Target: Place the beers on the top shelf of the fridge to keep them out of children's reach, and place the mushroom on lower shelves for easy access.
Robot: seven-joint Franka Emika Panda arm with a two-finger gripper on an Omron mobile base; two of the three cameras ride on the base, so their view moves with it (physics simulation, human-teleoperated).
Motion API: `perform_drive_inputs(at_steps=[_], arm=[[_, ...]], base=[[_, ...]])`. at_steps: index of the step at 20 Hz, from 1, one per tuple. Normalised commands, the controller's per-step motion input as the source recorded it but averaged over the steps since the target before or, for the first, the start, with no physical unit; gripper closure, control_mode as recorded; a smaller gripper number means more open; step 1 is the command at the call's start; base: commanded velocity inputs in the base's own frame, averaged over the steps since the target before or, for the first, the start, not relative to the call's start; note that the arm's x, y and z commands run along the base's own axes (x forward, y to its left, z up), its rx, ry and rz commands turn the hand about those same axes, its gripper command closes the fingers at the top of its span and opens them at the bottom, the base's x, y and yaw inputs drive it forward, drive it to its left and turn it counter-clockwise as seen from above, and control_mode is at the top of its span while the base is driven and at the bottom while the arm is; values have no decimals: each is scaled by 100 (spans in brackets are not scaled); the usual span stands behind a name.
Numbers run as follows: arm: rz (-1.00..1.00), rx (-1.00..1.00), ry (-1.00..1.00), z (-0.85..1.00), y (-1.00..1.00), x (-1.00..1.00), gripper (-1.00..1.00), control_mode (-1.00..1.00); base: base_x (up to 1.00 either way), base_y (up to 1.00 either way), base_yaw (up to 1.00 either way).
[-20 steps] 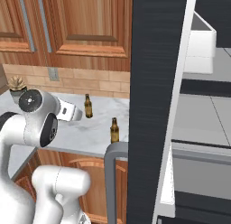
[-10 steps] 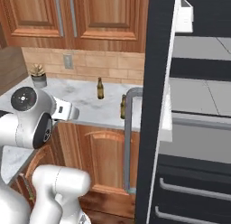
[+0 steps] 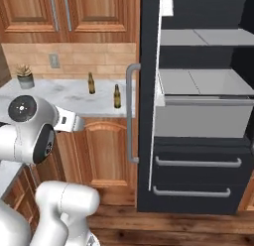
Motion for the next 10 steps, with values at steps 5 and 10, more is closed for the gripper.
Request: perform_drive_inputs(at_steps=[5, 10], arm=[[0, 0, 0, 0, 0, 0, 100, 100], [0, 0, 0, 0, 0, 0, 100, 100]], base=[[-21, -55, -44], [-1, -84, -43]])
